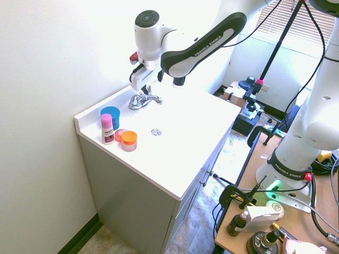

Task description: Turn off the hot water

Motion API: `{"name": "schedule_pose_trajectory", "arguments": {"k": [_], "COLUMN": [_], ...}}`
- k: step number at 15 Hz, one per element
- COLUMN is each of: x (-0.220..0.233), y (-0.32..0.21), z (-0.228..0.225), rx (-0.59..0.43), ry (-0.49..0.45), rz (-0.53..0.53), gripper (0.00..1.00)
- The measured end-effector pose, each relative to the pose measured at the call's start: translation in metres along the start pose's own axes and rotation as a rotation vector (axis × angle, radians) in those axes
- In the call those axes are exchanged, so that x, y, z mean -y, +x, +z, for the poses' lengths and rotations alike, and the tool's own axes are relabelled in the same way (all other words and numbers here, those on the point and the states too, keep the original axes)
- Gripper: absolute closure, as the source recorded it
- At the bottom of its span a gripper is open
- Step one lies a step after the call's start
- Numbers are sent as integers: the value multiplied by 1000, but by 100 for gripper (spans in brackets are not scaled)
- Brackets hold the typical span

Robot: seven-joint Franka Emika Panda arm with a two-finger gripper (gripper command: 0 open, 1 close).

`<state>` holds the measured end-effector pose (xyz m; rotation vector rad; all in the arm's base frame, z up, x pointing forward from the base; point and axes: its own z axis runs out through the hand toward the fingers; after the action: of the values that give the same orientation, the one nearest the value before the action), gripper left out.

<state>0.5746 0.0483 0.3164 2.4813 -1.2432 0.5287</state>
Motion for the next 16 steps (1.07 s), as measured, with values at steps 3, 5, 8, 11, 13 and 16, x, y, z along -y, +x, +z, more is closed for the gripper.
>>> {"name": "schedule_pose_trajectory", "arguments": {"k": [3,5,8,11,13,16], "x": [6,9,18,31,43,61], "y": [-4,-10,-18,-21,-20,-16], "z": [7,5,-3,-12,-14,-10], "rx": [19,67,96,93,88,81], "ry": [-15,-7,8,28,34,24], "rz": [-22,-30,-25,-29,-31,-30], "gripper": [0,0,0,0,0,0]}}
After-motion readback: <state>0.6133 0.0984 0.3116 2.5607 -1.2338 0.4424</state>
